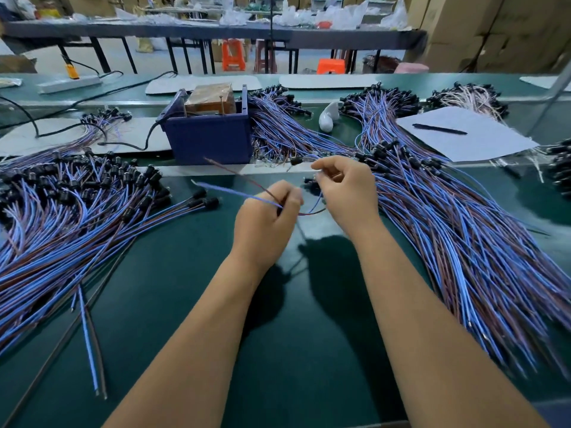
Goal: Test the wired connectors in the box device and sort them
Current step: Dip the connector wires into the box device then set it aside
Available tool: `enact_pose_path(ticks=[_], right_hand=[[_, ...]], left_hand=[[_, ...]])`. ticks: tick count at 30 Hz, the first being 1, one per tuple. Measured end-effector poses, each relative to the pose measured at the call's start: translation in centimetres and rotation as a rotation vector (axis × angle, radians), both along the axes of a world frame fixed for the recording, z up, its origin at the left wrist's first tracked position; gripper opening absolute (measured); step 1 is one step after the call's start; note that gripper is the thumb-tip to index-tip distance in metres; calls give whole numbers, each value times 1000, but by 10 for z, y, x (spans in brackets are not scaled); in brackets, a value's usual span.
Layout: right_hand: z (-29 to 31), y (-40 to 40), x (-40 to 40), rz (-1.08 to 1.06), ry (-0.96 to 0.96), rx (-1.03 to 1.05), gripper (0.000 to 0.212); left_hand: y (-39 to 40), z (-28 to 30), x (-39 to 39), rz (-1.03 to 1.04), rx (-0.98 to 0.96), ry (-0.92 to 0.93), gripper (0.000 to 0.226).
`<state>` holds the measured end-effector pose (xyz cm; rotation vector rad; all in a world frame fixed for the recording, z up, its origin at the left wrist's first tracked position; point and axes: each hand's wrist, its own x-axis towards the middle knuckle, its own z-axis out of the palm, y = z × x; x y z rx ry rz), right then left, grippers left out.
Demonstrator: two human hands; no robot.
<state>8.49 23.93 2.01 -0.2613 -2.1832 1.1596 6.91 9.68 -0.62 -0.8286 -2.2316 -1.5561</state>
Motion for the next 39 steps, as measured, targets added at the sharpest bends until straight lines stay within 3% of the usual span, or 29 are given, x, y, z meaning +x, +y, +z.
enact_pose_path(ticks=[3,5,9,14,17,20,27,30,32,35,39], right_hand=[[6,31,7,-59,-63,101,20],[11,51,14,-74,-106,151,20],[16,88,30,-105,-267,203,26],[17,105,42,-231,-500,302,30],[15,94,40,-378,-547,414,27],[15,67,29,-434,-465,475,26],[5,-26,-14,-82,-370,443,25],[-2,-65,-30,182,-382,253,21],[-11,-83,-41,254,-485,196,19],[-28,-93,-52,125,-578,360,21],[-38,-97,-49,61,-460,413,18]], left_hand=[[23,2,26,-175,-218,283,12],[35,3,42,-299,-316,366,11],[51,-2,67,-524,-503,317,45],[52,-4,69,-624,-530,267,24],[45,-2,52,-464,-477,194,18],[31,0,27,-222,-371,27,17],[-35,1,-26,511,-457,-127,37],[-62,-2,-39,618,-561,-274,46],[-72,-4,-44,649,-514,-350,45],[-74,-5,-47,659,-428,-390,48],[-72,-5,-54,678,-505,-433,50]])
